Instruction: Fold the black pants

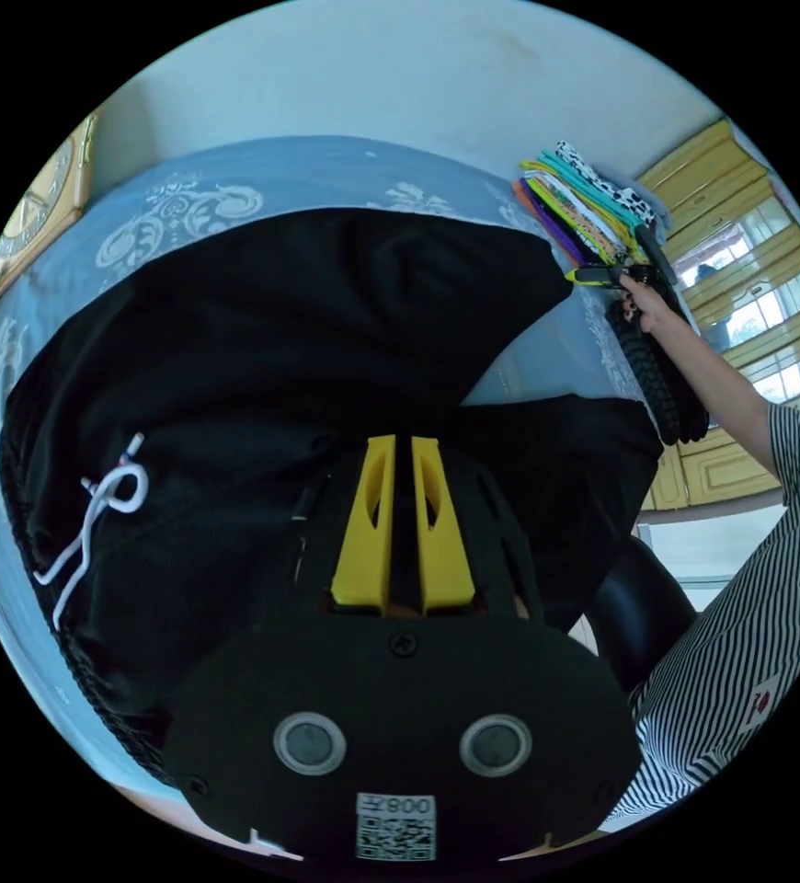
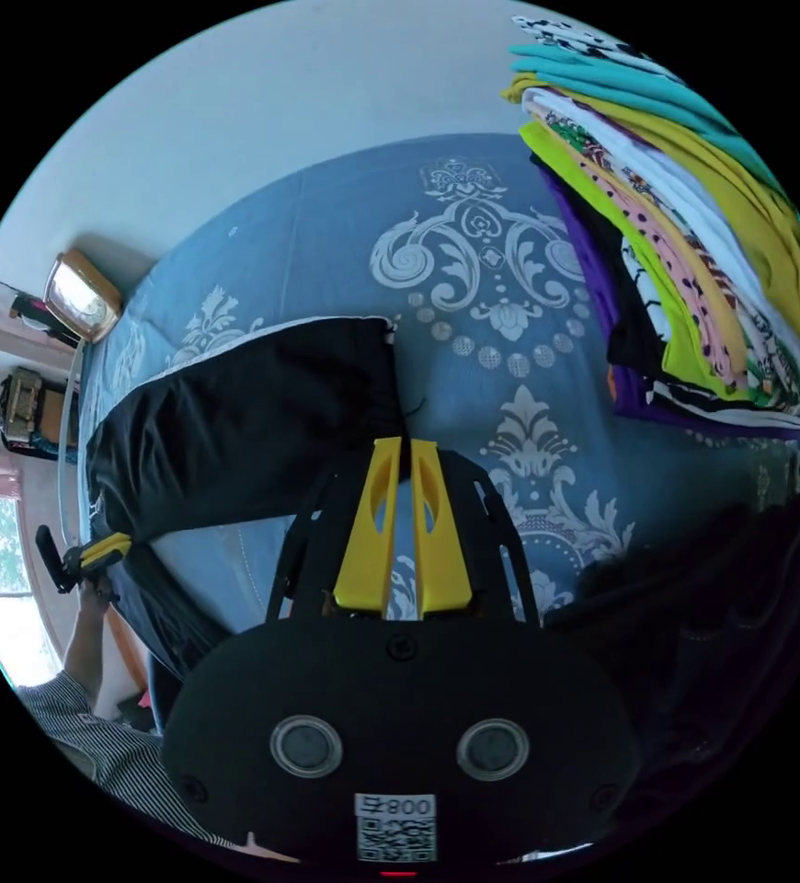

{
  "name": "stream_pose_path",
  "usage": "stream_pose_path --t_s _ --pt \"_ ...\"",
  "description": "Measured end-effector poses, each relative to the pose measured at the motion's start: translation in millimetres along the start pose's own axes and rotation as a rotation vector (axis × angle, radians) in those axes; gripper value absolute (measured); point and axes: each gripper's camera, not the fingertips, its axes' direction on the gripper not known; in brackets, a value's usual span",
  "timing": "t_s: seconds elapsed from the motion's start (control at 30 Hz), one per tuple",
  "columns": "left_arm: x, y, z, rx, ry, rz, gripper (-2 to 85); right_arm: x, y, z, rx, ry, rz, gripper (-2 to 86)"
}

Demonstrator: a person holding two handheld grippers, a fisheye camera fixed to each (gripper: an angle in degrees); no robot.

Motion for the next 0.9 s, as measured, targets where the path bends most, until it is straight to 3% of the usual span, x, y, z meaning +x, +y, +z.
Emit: stream_pose_path --t_s 0.17,0.27,0.4,0.67,0.9 --pt "-5.2 7.2 -52.6 0.136 0.012 -0.025 5.5 2.5 -0.7 -30.6 0.066 0.068 0.034 0.5" --pt "-22.4 11.9 -86.0 0.232 0.02 -0.067 6.9 9.9 2.7 -46.6 0.131 0.004 0.073 1.7" --pt "-53.7 5.1 -114.0 0.251 -0.078 -0.153 7.8 2.0 -10.3 -52.2 0.167 -0.098 0.062 5.4" --pt "-120.5 -9.5 -144.2 0.252 -0.171 -0.407 6.9 -42.3 -64.8 -23.5 0.035 0.05 0.03 7.9" --pt "-112.6 1.7 -163.4 0.241 -0.223 -0.432 2.3 -54.7 -60.8 -38.7 0.007 0.083 0.001 6.1"
